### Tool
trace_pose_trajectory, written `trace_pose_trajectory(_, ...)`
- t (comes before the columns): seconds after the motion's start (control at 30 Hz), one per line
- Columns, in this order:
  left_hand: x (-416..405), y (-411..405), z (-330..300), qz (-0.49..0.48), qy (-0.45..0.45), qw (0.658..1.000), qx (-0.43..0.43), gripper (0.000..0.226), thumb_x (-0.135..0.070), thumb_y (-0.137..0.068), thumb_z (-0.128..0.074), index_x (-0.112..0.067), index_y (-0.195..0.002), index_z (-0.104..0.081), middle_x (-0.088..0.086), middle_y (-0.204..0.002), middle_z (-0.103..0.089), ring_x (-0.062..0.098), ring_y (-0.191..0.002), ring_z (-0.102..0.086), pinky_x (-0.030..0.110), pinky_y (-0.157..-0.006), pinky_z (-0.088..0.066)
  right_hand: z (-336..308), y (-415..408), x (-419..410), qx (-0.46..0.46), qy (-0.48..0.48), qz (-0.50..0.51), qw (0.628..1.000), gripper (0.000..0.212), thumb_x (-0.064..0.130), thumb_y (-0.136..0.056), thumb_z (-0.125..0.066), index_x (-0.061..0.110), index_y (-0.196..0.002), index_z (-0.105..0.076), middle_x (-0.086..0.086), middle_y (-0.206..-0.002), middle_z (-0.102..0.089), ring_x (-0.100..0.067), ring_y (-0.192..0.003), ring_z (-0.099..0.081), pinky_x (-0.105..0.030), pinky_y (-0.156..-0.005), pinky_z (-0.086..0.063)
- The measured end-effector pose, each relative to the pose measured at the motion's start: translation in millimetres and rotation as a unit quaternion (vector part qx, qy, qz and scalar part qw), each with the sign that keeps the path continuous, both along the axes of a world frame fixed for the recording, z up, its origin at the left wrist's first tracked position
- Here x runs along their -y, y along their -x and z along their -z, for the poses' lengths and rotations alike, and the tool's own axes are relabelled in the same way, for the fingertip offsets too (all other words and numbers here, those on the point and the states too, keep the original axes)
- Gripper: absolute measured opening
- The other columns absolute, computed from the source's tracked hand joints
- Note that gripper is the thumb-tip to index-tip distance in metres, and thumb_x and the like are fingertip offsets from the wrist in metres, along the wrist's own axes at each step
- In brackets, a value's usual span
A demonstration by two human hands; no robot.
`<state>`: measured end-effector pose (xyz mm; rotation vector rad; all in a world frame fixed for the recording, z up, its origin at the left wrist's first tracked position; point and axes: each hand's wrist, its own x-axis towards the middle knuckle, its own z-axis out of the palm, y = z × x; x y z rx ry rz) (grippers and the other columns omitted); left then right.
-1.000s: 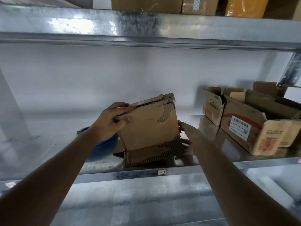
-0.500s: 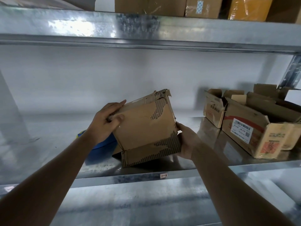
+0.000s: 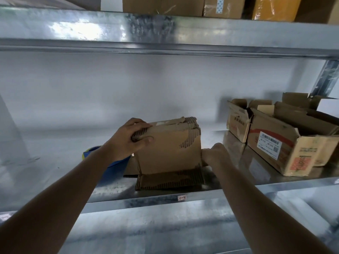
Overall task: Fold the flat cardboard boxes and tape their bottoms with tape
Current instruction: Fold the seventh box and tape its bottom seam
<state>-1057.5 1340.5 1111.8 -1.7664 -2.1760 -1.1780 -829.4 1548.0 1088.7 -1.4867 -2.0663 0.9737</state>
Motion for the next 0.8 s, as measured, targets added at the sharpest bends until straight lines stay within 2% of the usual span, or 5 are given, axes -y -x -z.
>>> trace_pose_trajectory(0.1,-11.3,-5.7,4.2,0.013,0.019,1.0,-0.021,0.065,-0.069,-0.082,-0.063,-0.032,-0.136,-0.064,-0.019,-0.132,-0.047,0.006,-0.121,-0.055,0.037,-0.096,-0.056,10.9,-4.7,-5.4,-0.046,-0.047,0.042,0.997,0.024,0.029,-0.095,-0.057,0.008,-0.081,-0.058,-0.009,-0.088,-0.064,-0.028,-0.081,-0.064,-0.033,-0.066,-0.048)
trace_pose_trajectory(0.33,-17.0,-10.3,2.1,-0.003,0.042,0.998,-0.052,0.062,-0.072,-0.081,-0.061,-0.036,-0.132,-0.063,-0.017,-0.132,-0.045,0.017,-0.12,-0.053,0.045,-0.099,-0.052,3.8,-2.4,5.8,-0.351,-0.065,-0.039,0.933,0.061,0.067,-0.098,-0.038,0.024,-0.128,-0.069,0.001,-0.128,-0.069,-0.015,-0.121,-0.061,-0.039,-0.106,-0.05)
trace_pose_trajectory(0.5,-17.3,-21.8,-0.8,-0.044,0.089,0.991,-0.084,0.07,-0.08,-0.082,-0.049,-0.04,-0.14,-0.052,-0.019,-0.136,-0.036,0.021,-0.125,-0.043,0.039,-0.105,-0.041,-19.1,10.2,18.3,-0.204,-0.389,-0.188,0.878,0.036,0.03,-0.099,-0.054,0.025,-0.13,-0.072,0.005,-0.143,-0.061,-0.007,-0.121,-0.062,-0.029,-0.109,-0.045)
trace_pose_trajectory(0.67,-11.3,-20.2,0.9,-0.041,0.099,0.993,-0.044,0.064,-0.08,-0.094,-0.032,-0.045,-0.143,-0.051,-0.023,-0.14,-0.038,0.016,-0.132,-0.045,0.045,-0.112,-0.043,-40.0,23.5,34.1,0.041,-0.426,-0.208,0.88,0.041,0.039,-0.101,-0.034,0.026,-0.097,-0.072,0.008,-0.098,-0.073,-0.016,-0.1,-0.065,-0.038,-0.118,-0.032)
trace_pose_trajectory(0.8,-14.9,-29.9,-0.7,-0.049,0.07,0.996,0.021,0.059,-0.059,-0.102,-0.03,-0.029,-0.142,-0.061,-0.015,-0.14,-0.043,0.013,-0.133,-0.045,0.04,-0.116,-0.037,-34.6,33.5,41.8,0.051,-0.434,-0.205,0.876,0.056,0.049,-0.1,-0.02,0.031,-0.104,-0.073,0.008,-0.11,-0.073,-0.018,-0.111,-0.063,-0.043,-0.116,-0.037)
